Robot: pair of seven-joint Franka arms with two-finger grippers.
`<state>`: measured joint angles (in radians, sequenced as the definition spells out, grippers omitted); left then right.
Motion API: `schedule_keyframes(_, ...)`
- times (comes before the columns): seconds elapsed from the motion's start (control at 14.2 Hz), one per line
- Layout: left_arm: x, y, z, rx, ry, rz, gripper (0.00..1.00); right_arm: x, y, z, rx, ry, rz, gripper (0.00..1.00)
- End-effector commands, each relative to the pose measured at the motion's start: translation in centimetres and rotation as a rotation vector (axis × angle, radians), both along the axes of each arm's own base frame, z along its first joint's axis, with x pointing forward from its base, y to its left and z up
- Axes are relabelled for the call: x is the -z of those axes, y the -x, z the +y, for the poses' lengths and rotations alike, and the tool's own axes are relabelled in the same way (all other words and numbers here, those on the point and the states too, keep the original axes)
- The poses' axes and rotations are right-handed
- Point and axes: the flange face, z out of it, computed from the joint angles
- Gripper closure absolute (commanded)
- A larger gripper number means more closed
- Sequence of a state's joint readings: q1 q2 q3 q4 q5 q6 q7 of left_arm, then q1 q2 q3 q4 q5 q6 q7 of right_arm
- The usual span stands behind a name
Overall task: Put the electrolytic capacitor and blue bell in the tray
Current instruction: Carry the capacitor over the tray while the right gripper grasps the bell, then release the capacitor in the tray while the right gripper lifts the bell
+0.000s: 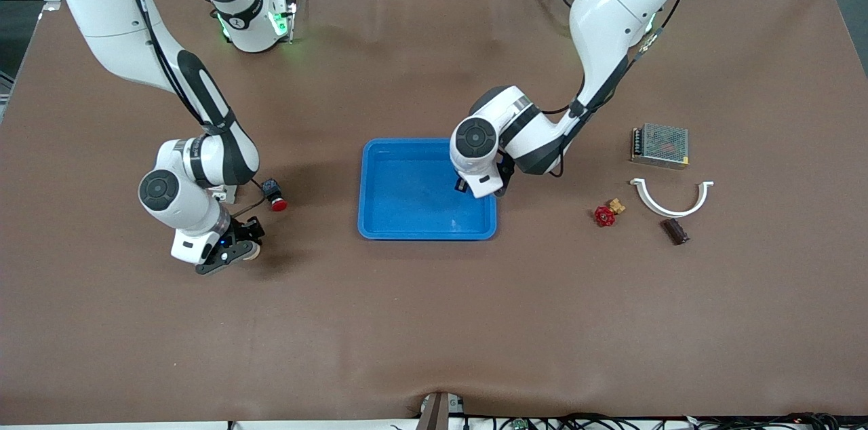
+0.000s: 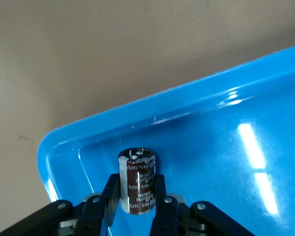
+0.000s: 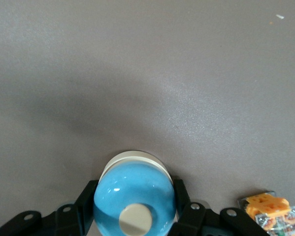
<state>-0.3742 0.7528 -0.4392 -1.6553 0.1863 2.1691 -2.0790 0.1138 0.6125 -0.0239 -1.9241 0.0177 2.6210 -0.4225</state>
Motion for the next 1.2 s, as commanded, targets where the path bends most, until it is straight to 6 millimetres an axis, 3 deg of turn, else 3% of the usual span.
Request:
schedule_keyframes(0.0, -0.2, -0.7, -0.1, -0.016, -0.008, -0.023, 0.22, -1.3, -0.8, 0.4, 0.006, -0.007, 0.022, 0.48)
schedule_keyframes(0.07, -0.1, -0.6, -0.2, -0.007, -0.011, -0.027, 0.0, -2.0, -1.2, 0.6, 0.007, -0.006, 0.045, 0.48)
schedule_keyframes(0.28, -2.3, -2.9, 0.5, -0.043, 0.008, -0.047, 0.0, -5.4, -2.2, 1.3, 0.004, -0.006, 0.089, 0.48)
schedule_keyframes(0.49, -4.9, -4.5, 1.0, -0.055, 0.002, -0.067, 0.0, -8.6, -2.0, 4.2, 0.093, -0.012, 0.084, 0.47)
schedule_keyframes(0.77, -9.8, -8.5, 4.6, -0.06, -0.02, -0.078, 0.0, -10.9, 0.3, 11.1, 0.23, -0.002, 0.134, 0.47)
schedule_keyframes(0.92, -12.4, -9.7, 7.3, 0.006, -0.03, -0.074, 0.0, -12.1, 2.0, 15.3, 0.299, 0.005, 0.144, 0.47)
schedule_keyframes(1.13, -14.3, -11.8, 12.5, 0.145, -0.029, -0.041, 0.0, -12.3, 4.7, 21.4, 0.402, 0.019, 0.152, 0.47)
